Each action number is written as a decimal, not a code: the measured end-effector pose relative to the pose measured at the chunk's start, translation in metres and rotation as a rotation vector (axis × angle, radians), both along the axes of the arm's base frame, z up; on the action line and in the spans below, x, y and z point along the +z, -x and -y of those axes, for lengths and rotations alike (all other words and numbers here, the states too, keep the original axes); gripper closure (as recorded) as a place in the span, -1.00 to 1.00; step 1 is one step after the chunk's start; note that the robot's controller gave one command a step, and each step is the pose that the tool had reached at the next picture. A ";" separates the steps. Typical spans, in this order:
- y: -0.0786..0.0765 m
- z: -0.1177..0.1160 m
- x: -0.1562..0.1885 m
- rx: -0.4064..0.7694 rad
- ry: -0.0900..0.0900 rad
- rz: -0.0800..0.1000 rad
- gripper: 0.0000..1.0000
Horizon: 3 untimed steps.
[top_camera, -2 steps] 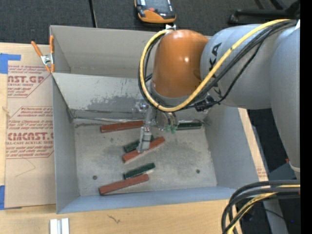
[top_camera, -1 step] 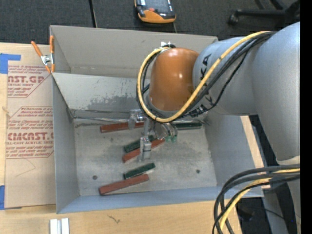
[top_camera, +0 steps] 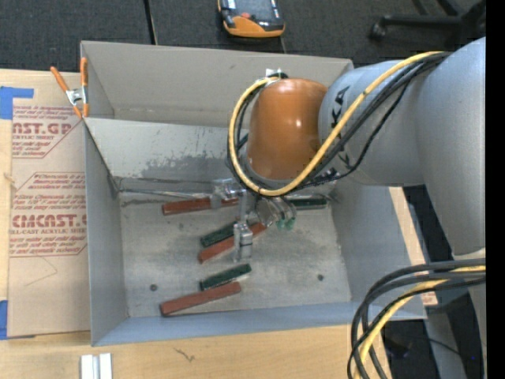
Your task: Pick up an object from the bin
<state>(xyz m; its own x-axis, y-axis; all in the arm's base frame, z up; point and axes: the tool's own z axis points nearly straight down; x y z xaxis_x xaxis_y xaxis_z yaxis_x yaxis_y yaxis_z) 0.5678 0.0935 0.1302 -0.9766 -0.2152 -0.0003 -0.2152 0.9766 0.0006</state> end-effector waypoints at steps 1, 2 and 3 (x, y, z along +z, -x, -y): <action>0.005 0.007 -0.005 -0.022 -0.001 0.001 -1.00; -0.008 0.006 -0.057 0.104 0.000 0.003 -1.00; -0.001 0.009 -0.060 0.136 0.000 0.001 1.00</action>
Offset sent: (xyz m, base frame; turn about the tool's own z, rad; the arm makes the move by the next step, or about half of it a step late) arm 0.0089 -0.0068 -0.0602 -0.1037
